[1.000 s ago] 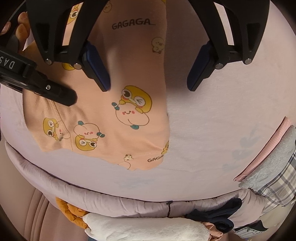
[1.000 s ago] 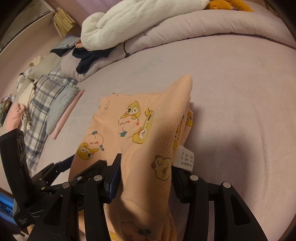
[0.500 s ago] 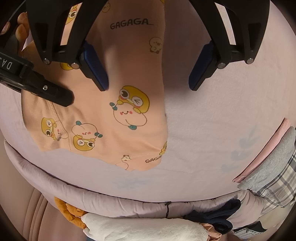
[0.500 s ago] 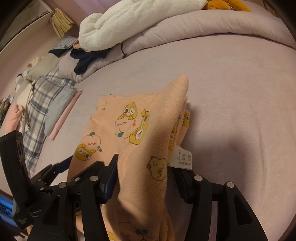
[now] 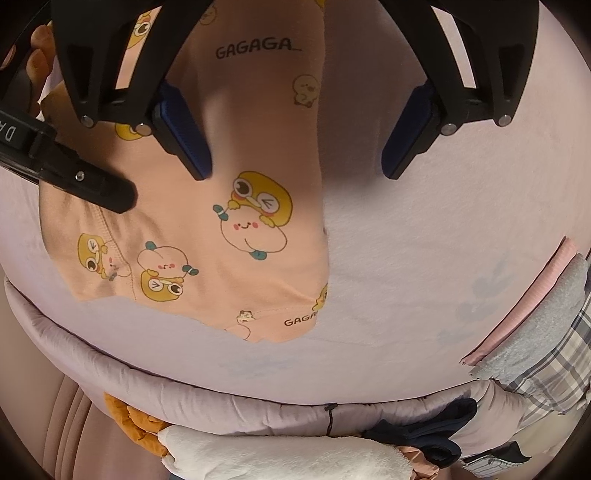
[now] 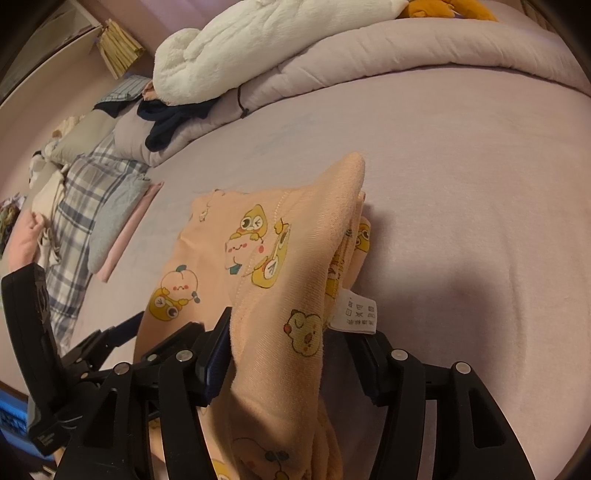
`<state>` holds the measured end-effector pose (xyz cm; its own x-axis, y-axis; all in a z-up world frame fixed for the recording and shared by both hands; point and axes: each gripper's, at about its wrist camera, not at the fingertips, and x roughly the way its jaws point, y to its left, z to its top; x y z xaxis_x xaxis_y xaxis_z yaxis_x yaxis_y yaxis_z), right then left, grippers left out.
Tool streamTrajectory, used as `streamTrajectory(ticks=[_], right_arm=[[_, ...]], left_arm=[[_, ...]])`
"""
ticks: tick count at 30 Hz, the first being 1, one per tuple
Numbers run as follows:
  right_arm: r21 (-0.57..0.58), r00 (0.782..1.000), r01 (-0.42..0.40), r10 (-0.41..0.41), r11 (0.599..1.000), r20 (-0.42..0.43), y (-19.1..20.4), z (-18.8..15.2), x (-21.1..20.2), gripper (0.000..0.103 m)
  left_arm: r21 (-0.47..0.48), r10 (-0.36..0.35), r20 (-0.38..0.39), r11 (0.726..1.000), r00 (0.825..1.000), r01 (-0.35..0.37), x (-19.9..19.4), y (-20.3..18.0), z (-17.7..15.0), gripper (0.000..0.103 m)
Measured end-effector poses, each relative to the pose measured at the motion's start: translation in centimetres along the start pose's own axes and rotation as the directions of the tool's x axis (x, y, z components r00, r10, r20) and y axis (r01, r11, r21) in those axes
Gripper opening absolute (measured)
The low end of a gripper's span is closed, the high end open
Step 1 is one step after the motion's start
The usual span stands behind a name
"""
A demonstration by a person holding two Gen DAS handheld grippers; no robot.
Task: Fold small clothes
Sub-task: 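Lower the folded shirt end onto the bed with both tools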
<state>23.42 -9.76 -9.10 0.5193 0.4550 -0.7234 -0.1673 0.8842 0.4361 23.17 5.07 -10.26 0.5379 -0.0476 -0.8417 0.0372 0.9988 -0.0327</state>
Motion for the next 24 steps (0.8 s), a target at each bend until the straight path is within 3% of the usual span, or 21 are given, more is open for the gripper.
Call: streamTrajectory(ticks=[24], right_arm=[[0.035, 1.0, 0.003, -0.003, 0.999, 0.002, -0.52, -0.27, -0.75, 0.058]], left_arm=[[-0.009, 0.012, -0.004, 1.0, 1.0, -0.012, -0.75, 0.61, -0.52, 0.095]])
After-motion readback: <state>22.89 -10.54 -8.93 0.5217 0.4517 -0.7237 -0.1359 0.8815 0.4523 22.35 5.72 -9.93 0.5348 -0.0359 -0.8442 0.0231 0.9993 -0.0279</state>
